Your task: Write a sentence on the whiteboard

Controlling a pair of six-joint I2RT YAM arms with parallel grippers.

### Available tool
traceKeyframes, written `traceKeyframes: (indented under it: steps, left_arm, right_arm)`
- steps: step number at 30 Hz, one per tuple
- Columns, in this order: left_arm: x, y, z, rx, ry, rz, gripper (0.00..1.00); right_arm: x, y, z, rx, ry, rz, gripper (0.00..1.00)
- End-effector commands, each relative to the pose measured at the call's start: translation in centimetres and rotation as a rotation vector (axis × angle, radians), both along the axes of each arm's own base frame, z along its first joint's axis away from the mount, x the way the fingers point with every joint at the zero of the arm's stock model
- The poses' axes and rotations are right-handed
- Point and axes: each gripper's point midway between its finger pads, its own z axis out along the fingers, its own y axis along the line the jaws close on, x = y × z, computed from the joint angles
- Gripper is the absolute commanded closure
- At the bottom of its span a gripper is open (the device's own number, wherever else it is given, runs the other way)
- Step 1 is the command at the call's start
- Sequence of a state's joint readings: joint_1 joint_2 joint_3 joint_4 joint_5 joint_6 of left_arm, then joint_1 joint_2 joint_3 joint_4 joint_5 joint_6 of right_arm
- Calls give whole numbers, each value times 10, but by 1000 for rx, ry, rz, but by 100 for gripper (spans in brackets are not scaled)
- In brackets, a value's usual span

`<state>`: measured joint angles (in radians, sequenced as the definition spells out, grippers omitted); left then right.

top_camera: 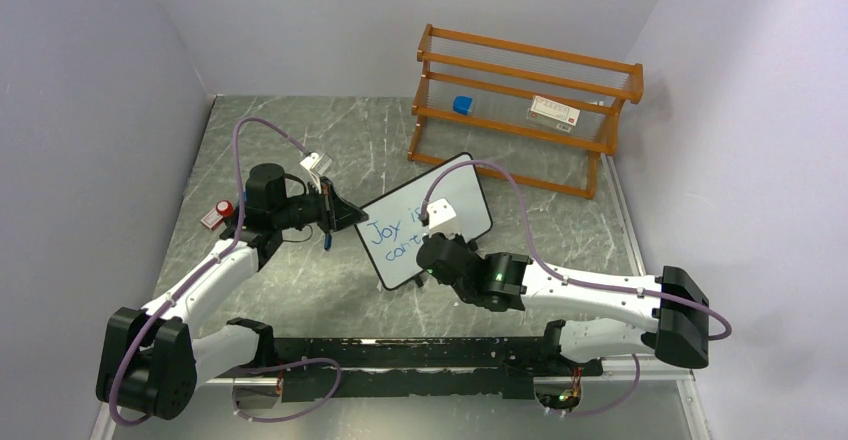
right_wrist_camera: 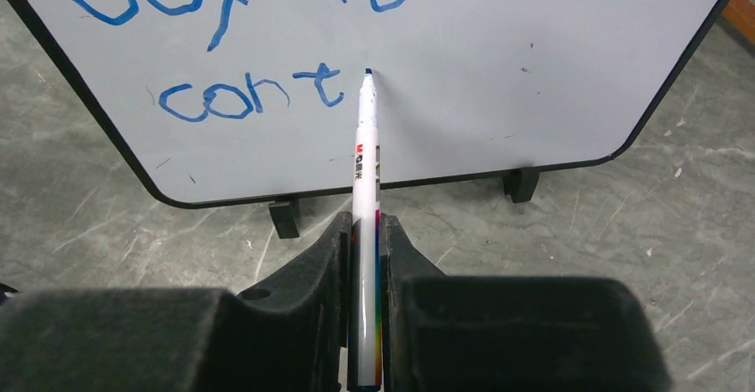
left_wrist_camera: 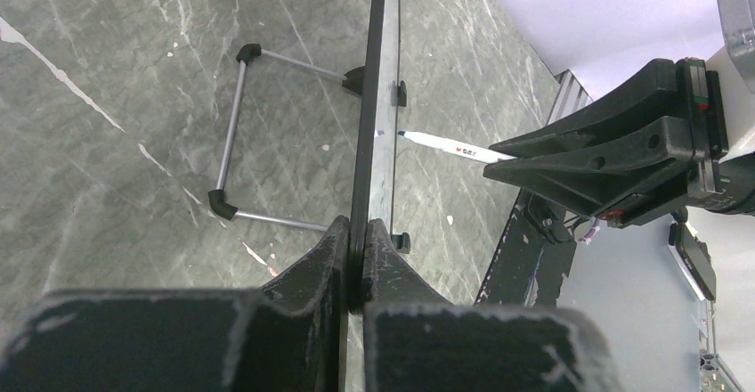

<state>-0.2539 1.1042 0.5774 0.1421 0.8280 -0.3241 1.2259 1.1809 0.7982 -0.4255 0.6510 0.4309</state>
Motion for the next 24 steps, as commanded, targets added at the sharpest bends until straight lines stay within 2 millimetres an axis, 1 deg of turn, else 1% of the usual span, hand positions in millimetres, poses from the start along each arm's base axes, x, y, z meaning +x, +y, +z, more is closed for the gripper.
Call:
traceKeyframes:
  steps: [1, 8, 20, 24]
  left_arm:
    - [10, 17, -31, 97, 41, 88, 95]
    - [9, 16, -31, 97, 43, 86, 95]
    - [9, 16, -31, 97, 42, 85, 95]
    - [9, 16, -31, 97, 42, 86, 95]
  right_arm:
    - [6, 1, 2, 5, -14, -17, 100]
    - [7, 1, -4, -10, -3, -20, 100]
    - [8, 11, 6, 22, -19, 23, 100]
    - [7, 13, 5, 21, -15, 34, 100]
